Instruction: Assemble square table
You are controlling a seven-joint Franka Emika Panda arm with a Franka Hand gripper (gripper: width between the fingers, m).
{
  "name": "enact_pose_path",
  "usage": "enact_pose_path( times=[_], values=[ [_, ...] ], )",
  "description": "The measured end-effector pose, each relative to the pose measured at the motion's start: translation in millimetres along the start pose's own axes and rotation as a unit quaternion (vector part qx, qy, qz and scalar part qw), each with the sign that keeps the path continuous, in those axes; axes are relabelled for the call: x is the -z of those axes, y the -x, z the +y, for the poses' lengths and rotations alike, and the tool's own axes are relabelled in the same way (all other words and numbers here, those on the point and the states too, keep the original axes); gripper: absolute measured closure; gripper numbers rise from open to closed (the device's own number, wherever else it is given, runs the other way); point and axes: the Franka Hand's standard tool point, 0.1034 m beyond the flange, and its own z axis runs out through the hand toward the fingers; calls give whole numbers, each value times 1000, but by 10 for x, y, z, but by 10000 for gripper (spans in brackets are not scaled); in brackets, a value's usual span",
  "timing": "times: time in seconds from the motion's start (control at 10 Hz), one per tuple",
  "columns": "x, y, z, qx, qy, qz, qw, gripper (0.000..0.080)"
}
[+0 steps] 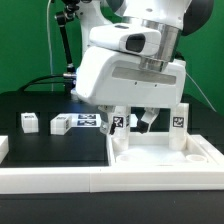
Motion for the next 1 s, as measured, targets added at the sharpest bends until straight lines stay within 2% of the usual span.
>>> enact_pose_path(
  times=[0.2,0.3,0.4,0.7,0.8,0.9,1.0],
  values=[
    [-2,-3,-9,-72,-2,1,997,151],
    [-2,15,4,-95,-8,3,995,151],
    [3,121,86,-135,-26,11,990,151],
    [-18,595,407,-143,-60,8,988,151],
    [-36,705,521,-146,-61,7,987,151],
    [-75,818,571,-154,-64,3,986,151],
    [-105,862,564,-156,-65,1,986,151]
  ],
)
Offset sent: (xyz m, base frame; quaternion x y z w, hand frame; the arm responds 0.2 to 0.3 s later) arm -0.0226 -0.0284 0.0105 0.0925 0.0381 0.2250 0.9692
